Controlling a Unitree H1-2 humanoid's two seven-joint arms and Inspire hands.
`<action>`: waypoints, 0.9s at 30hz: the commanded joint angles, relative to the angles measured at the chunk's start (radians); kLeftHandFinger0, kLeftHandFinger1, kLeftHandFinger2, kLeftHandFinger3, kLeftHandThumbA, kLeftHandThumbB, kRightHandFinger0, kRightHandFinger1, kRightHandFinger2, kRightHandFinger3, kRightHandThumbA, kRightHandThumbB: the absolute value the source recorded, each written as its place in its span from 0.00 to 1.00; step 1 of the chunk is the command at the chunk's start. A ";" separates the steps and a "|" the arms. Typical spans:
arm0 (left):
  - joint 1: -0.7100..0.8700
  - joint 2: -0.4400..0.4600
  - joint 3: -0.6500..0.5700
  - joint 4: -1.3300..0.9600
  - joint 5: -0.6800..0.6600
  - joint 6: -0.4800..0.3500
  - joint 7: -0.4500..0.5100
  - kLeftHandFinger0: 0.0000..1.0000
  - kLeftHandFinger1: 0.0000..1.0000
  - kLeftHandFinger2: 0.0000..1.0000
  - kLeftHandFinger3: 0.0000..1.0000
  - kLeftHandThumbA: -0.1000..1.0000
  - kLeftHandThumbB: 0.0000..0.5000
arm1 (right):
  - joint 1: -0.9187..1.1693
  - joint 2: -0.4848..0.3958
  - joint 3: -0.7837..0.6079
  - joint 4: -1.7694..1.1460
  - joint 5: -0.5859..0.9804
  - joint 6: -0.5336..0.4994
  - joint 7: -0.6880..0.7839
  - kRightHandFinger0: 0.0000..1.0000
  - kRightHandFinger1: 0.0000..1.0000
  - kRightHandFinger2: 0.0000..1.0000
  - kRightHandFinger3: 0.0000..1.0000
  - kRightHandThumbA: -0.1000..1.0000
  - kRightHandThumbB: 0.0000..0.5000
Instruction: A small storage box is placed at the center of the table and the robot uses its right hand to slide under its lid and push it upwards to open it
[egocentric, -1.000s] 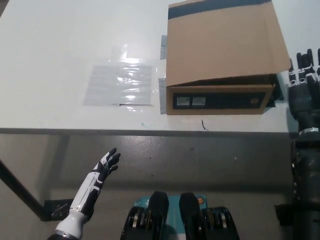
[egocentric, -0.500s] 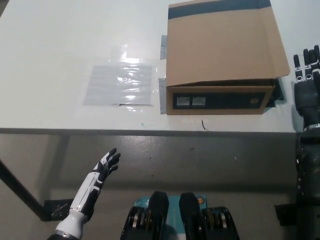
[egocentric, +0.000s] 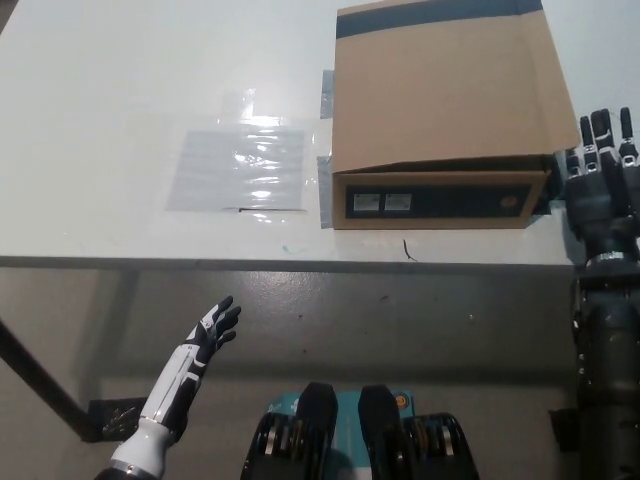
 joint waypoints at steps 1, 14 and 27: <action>-0.024 0.010 0.000 -0.012 -0.020 -0.037 -0.017 1.00 1.00 1.00 1.00 1.00 1.00 | -0.069 -0.003 -0.010 0.022 -0.015 -0.052 0.042 1.00 1.00 1.00 1.00 1.00 0.63; -0.024 0.013 -0.001 -0.009 -0.016 -0.037 -0.017 1.00 1.00 1.00 1.00 1.00 1.00 | -0.066 0.051 0.028 -0.104 -0.046 -0.022 0.000 1.00 1.00 1.00 1.00 1.00 0.65; -0.025 0.011 -0.003 -0.012 -0.014 -0.037 -0.017 1.00 1.00 1.00 1.00 1.00 1.00 | -0.052 0.085 0.066 -0.247 -0.040 0.026 -0.017 1.00 1.00 1.00 1.00 1.00 0.63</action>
